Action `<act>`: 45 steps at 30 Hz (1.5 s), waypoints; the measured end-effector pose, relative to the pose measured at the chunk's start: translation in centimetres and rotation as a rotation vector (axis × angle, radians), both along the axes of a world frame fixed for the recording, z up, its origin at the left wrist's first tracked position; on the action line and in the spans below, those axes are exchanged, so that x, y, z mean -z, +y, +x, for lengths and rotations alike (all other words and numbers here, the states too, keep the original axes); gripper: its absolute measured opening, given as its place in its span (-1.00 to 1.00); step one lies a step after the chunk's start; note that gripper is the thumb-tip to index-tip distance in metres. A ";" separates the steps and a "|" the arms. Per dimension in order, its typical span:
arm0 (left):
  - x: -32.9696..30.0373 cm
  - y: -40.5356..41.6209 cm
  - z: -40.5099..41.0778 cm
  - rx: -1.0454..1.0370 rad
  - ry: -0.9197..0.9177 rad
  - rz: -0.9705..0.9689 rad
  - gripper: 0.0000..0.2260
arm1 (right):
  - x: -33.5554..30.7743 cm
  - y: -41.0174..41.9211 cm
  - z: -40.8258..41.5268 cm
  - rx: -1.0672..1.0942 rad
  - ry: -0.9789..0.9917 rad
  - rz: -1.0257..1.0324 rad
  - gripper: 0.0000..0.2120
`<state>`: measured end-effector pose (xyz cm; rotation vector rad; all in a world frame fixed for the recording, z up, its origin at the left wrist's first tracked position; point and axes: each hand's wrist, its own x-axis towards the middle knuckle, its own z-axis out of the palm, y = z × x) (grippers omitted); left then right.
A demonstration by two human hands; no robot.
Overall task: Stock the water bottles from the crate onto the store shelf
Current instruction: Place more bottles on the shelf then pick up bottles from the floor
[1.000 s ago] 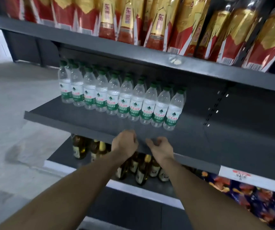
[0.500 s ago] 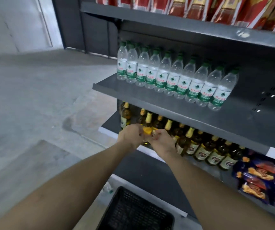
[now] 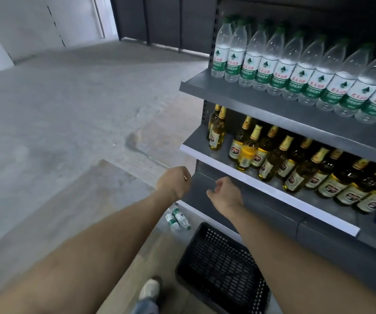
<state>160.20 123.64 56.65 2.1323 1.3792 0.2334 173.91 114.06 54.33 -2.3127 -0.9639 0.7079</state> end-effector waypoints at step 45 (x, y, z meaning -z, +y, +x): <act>92.0 29.7 6.9 -0.617 0.089 -0.737 -0.30 | 88.8 34.1 4.0 -0.076 -0.038 -0.434 -0.44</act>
